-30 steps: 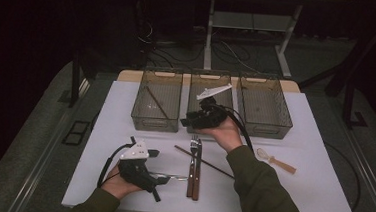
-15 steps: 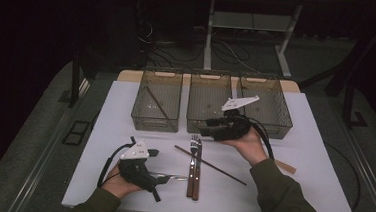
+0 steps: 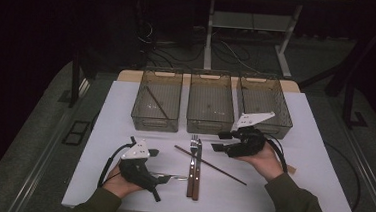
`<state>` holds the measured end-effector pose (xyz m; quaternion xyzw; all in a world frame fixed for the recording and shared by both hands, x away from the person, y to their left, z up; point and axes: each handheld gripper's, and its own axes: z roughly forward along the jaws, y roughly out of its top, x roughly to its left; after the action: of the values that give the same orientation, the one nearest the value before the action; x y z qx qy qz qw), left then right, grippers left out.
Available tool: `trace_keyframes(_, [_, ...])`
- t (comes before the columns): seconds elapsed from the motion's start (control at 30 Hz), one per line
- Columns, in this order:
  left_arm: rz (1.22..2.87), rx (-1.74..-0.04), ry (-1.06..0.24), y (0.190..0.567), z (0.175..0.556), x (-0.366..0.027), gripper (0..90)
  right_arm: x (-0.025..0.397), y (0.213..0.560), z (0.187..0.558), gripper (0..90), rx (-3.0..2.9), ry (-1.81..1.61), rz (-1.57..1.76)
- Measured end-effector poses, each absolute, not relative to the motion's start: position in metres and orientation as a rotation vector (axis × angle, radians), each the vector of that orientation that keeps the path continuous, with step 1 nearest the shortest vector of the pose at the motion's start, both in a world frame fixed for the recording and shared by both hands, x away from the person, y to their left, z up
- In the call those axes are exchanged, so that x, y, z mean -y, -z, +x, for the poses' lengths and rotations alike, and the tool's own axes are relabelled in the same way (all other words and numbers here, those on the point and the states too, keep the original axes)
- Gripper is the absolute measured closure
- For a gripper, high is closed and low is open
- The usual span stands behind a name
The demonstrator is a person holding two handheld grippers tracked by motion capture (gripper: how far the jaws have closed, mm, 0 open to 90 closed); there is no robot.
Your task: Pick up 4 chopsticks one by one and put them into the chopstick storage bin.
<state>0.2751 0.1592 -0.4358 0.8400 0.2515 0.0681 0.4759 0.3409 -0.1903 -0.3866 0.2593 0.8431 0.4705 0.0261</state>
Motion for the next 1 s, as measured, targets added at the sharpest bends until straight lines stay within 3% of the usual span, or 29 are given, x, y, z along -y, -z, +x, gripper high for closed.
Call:
trace_keyframes(0.23, [2.048,-0.611,-0.169,0.434,0.274,-0.160,0.8,0.204,0.395,0.325,45.2,-2.600,-1.421,0.807])
trace_keyframes(0.63, [2.047,-0.611,-0.174,0.433,0.274,-0.160,0.8,0.212,0.423,0.302,54.3,-2.675,-1.269,0.814])
trace_keyframes(1.0, [2.045,-0.604,-0.173,0.433,0.273,-0.159,0.8,0.211,0.438,0.296,71.2,-2.741,-1.159,0.795])
